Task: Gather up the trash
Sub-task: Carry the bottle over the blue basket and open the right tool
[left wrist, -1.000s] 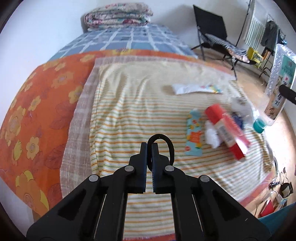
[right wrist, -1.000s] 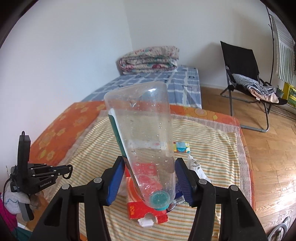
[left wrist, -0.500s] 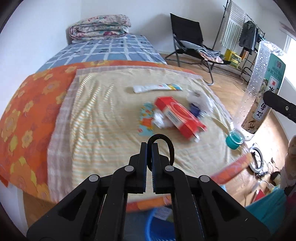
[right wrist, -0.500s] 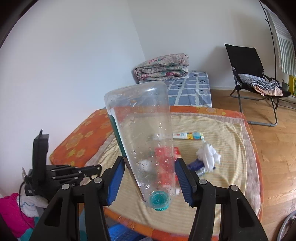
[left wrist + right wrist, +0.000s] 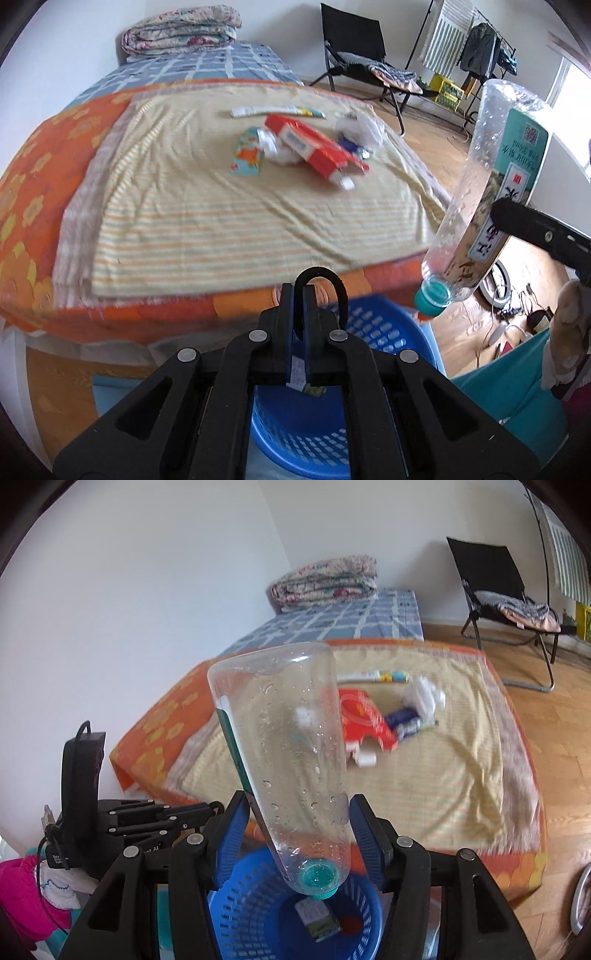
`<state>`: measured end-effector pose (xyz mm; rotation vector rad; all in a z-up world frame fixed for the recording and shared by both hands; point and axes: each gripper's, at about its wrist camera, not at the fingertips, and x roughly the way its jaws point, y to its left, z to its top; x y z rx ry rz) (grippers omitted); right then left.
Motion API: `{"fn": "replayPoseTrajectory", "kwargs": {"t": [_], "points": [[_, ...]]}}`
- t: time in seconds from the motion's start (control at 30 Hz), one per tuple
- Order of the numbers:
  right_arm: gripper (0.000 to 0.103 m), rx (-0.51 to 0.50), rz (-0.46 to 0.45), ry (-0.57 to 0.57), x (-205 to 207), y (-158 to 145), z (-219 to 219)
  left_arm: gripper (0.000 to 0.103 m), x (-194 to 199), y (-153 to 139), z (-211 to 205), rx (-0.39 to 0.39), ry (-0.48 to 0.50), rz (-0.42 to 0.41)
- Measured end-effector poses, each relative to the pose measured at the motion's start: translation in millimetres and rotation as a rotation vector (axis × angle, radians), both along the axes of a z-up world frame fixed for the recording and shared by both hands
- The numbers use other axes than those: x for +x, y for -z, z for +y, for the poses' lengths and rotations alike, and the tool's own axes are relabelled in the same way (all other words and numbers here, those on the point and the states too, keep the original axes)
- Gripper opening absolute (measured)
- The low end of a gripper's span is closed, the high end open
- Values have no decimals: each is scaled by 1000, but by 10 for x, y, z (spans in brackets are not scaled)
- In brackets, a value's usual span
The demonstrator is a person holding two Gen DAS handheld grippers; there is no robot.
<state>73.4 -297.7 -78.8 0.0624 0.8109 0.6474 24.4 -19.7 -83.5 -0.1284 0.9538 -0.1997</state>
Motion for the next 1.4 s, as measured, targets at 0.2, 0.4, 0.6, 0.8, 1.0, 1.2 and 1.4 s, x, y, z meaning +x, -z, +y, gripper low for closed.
{"fn": "replayPoseTrajectory", "kwargs": {"t": [0.2, 0.4, 0.6, 0.8, 1.0, 1.2, 1.4], "points": [[58, -32, 68, -1, -143, 310, 4, 2, -145, 219, -94, -6, 11, 47], [58, -64, 114, -1, -270, 540, 20, 2, -261, 418, -160, -5, 17, 95], [58, -91, 160, -5, -341, 731, 47, 2, -330, 588, -172, -9, 7, 138], [58, -115, 205, -11, -389, 900, 78, 2, -385, 697, -219, 8, 17, 166], [59, -129, 248, -14, -411, 1032, 88, 8, -407, 750, -264, 24, 28, 188], [60, -138, 274, -9, -419, 1094, 90, 34, -410, 802, -256, 32, 20, 201], [62, -137, 263, -4, -422, 1065, 86, 34, -400, 820, -221, 30, 9, 210]]}}
